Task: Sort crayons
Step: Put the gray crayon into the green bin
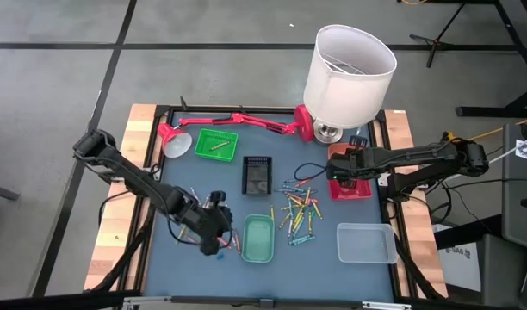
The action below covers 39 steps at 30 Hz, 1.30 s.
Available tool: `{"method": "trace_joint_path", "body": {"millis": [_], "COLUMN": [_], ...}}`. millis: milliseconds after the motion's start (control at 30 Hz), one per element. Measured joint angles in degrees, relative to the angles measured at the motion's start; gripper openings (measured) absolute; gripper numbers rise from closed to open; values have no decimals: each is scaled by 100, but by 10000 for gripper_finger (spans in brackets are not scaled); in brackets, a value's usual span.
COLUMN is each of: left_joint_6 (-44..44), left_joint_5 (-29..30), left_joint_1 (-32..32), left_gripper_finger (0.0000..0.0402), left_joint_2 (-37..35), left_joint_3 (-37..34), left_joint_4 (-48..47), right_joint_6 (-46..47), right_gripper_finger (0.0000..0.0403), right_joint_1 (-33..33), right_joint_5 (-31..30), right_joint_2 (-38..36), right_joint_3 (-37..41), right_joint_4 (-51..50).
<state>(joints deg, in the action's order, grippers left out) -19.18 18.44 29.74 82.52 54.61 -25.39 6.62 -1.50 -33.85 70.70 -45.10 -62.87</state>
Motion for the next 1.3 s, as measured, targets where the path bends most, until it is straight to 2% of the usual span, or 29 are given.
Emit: {"method": "trace_joint_path", "body": {"millis": [67, 267, 467, 733, 900, 1100, 1300], "left_joint_6": [355, 943, 1298, 1829, 1990, 2129, 2127], "left_joint_5": [-55, -916, -973, -1366, -1434, -1942, -2065], "left_joint_1": [0, -63, -199, -469, -620, -777, -837], "left_gripper_finger": [102, 102, 102, 102, 102, 101, 80], "left_joint_2": [98, 514, 929, 1475, 1670, 1873, 1928], "left_joint_3": [0, 2, 2, 1, 2, 12, 20], "left_joint_4": [0, -4, 9, 14, 17, 28, 9], "right_joint_6": [39, 43, 48, 56, 55, 54, 54], "right_gripper_finger": [106, 106, 106, 106, 106, 106, 106], "right_joint_1": [-2, 0, -2, -2, 0, 0, 0], "right_joint_5": [0, 0, 0, 2, 2, 2, 7], "right_joint_2": [0, 0, 0, 0, 0, 0, 2], "right_joint_3": [0, 0, 0, 0, 0, 0, 2], "right_joint_4": [2, 11, 74, 314, 330, 328, 328]}}
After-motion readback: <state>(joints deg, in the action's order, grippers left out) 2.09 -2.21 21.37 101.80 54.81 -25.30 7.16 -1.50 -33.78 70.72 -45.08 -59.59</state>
